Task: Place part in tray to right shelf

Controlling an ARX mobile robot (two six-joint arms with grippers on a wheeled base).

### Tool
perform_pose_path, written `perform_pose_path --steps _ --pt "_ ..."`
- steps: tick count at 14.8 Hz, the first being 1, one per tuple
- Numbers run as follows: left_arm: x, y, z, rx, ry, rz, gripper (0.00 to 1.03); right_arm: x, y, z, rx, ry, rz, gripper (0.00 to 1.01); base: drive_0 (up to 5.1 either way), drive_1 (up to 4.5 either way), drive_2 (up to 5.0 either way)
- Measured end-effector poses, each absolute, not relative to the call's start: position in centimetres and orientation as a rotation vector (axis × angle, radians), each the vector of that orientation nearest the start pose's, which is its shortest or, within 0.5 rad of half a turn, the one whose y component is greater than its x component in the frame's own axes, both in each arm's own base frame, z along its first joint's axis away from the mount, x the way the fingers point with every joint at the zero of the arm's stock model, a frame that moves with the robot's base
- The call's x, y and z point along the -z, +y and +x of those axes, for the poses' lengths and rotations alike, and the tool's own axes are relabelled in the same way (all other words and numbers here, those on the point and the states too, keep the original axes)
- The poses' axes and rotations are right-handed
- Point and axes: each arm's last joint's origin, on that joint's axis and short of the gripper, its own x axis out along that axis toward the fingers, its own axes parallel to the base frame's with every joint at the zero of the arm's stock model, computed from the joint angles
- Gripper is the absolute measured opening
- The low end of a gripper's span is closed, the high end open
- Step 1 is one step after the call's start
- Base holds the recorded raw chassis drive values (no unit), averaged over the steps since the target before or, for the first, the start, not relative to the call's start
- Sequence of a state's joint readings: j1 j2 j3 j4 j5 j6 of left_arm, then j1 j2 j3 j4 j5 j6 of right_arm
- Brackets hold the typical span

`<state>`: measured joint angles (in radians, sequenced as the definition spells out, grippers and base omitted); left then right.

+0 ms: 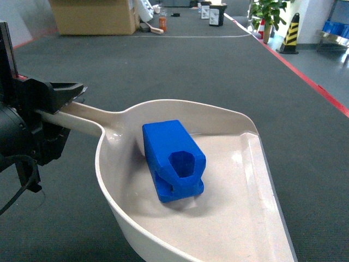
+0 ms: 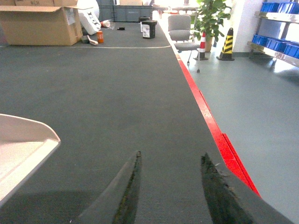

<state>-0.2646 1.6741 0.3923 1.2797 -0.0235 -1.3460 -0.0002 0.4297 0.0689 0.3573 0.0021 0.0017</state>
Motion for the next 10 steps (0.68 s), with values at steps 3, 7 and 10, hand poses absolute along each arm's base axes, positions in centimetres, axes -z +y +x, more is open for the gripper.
perform_pose_path --steps 3,7,10 --pt "-14.81 -7.03 26.2 0.202 0.165 -1.339 0.13 -18.28 -0.01 12.71 0.002 0.004 0.002 0.72 0.0 0.0 0.0" --pt "-14.81 -6.88 26.24 0.195 0.157 -1.339 0.13 -18.28 0.0 12.71 0.0 0.003 0.002 0.98 0.0 0.0 0.0" --pt "-14.8 -6.94 26.22 0.197 0.161 -1.339 0.13 -18.27 0.0 12.71 0.0 0.004 0.002 0.98 0.0 0.0 0.0"
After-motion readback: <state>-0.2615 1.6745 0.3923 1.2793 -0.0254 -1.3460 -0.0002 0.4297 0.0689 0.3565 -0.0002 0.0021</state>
